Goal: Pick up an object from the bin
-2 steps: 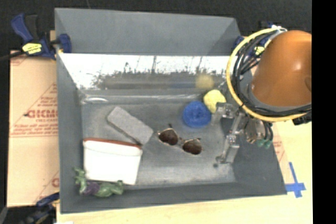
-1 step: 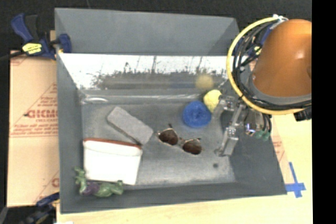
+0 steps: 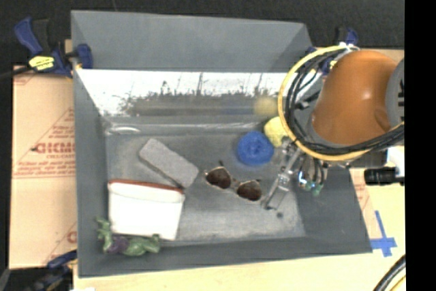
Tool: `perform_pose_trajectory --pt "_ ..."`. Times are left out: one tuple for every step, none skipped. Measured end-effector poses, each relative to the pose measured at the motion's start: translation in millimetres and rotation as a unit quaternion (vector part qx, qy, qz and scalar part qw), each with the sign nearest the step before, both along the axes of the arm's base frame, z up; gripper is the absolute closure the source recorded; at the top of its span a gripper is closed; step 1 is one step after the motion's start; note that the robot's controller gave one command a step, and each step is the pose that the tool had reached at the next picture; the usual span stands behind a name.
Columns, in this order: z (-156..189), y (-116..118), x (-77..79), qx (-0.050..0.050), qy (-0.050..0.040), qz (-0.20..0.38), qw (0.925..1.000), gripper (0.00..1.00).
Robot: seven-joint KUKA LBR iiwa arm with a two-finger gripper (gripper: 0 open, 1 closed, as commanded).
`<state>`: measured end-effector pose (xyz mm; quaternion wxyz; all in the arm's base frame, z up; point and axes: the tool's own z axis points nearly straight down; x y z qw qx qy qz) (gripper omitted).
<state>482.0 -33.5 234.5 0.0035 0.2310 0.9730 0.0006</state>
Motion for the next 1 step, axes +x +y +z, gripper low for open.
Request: perform_pose_trajectory --pt "-11.5 5.9 8.0 0.000 0.0044 -0.012 0.9999 0.00"
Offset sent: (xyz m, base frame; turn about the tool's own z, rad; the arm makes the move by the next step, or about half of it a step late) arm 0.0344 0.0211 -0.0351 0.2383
